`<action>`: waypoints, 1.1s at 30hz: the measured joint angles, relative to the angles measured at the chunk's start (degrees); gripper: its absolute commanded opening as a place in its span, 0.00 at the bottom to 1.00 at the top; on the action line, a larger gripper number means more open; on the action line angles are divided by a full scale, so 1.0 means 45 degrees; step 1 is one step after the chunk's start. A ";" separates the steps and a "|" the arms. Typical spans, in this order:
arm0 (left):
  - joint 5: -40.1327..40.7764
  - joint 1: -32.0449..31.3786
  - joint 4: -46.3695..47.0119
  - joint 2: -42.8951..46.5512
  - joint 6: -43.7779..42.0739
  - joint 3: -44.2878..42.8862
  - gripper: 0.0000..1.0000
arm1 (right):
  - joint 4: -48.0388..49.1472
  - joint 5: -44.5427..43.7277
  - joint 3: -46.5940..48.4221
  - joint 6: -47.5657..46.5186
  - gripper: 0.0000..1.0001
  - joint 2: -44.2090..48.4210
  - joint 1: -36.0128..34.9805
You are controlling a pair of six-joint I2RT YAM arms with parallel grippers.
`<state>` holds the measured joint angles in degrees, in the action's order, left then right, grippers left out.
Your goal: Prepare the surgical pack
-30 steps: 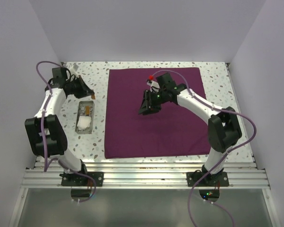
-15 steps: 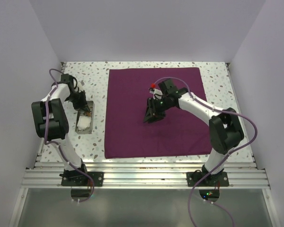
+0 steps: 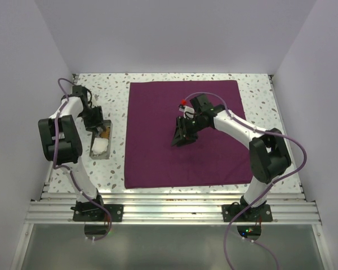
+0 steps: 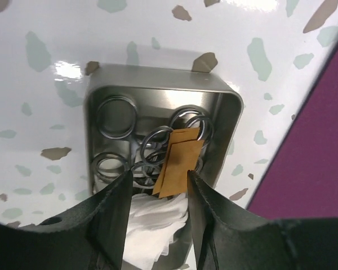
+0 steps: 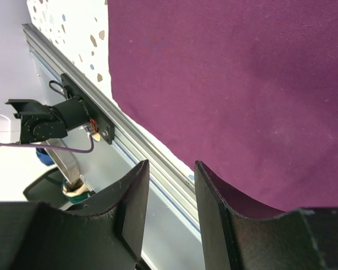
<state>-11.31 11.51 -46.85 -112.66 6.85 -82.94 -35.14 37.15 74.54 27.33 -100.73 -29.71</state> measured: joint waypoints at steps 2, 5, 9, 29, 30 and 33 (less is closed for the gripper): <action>0.0486 0.0000 0.0005 0.0253 0.0010 0.0005 0.48 | 0.0005 0.0053 0.0000 0.0005 0.41 -0.0005 0.0015; 0.1365 0.0000 0.0015 0.0976 0.0039 0.0005 0.53 | 0.0010 0.0121 0.0000 0.0005 0.41 -0.0005 0.0029; 0.2628 0.0000 0.0015 0.1695 0.0136 0.0005 0.56 | 0.0015 0.0287 0.0000 0.0005 0.41 -0.0010 0.0034; 0.3298 0.0000 0.0185 -0.0112 0.0248 0.0495 0.12 | 0.0398 0.0282 -0.1098 0.0287 0.41 0.0476 0.0034; 0.3293 0.0000 0.0209 -0.0112 0.0257 0.0495 0.10 | 0.0413 0.0282 -0.1098 0.0306 0.41 0.0529 0.0034; 0.3264 0.0000 0.0160 -0.0117 0.0238 0.0495 0.00 | 0.0505 0.0272 -0.1146 0.0369 0.41 0.0670 0.0039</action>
<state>3.38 11.51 -46.13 -113.19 7.92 -80.71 -32.86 38.37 69.38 28.99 -97.71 -29.54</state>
